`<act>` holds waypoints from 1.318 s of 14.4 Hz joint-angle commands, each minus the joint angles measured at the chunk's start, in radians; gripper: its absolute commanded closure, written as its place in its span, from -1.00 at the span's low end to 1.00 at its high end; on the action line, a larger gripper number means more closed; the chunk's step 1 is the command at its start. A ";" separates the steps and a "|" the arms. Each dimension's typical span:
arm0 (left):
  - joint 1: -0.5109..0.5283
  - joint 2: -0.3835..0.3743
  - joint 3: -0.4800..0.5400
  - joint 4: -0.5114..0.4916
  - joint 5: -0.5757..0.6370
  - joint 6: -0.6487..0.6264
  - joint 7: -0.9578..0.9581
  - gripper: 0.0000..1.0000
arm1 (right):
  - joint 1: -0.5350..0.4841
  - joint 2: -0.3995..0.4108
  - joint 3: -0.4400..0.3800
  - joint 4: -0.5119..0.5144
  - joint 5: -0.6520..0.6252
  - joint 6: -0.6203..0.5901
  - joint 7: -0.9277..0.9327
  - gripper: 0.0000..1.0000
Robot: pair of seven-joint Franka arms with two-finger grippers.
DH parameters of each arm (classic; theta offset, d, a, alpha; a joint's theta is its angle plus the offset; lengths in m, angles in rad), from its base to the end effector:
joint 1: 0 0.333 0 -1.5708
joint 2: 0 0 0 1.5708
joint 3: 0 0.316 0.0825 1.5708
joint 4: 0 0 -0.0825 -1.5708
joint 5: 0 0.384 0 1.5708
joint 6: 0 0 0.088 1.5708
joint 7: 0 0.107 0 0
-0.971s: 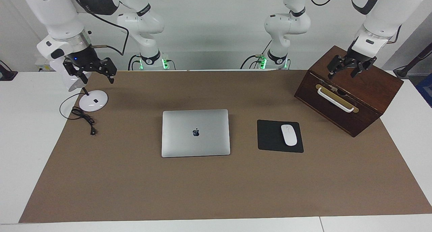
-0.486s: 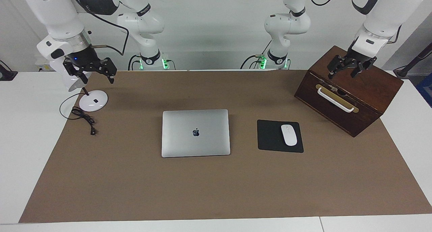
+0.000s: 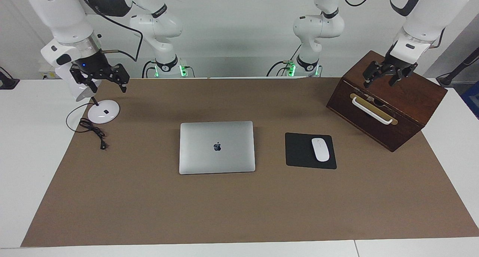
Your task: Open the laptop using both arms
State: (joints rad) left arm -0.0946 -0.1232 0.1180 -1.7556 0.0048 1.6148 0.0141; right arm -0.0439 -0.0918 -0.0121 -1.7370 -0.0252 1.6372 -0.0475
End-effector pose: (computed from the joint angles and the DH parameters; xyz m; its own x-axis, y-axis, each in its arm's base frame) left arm 0.5175 0.0161 0.6064 0.9998 0.0079 -0.0183 0.0081 -0.9999 0.0099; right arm 0.5284 -0.0324 0.6013 0.9999 -0.0068 -0.0092 -0.0066 -0.9997 0.0236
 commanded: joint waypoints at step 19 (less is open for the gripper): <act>-0.001 -0.026 -0.006 -0.048 0.020 0.096 -0.111 0.49 | -0.019 -0.022 0.014 -0.024 0.004 0.020 -0.026 -1.00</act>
State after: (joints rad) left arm -0.0960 -0.1233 0.1144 -1.7715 0.0048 1.6876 -0.0815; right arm -0.0439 -0.0922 -0.0120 -1.7370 -0.0252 1.6384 -0.0475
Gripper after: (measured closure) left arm 0.203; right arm 0.000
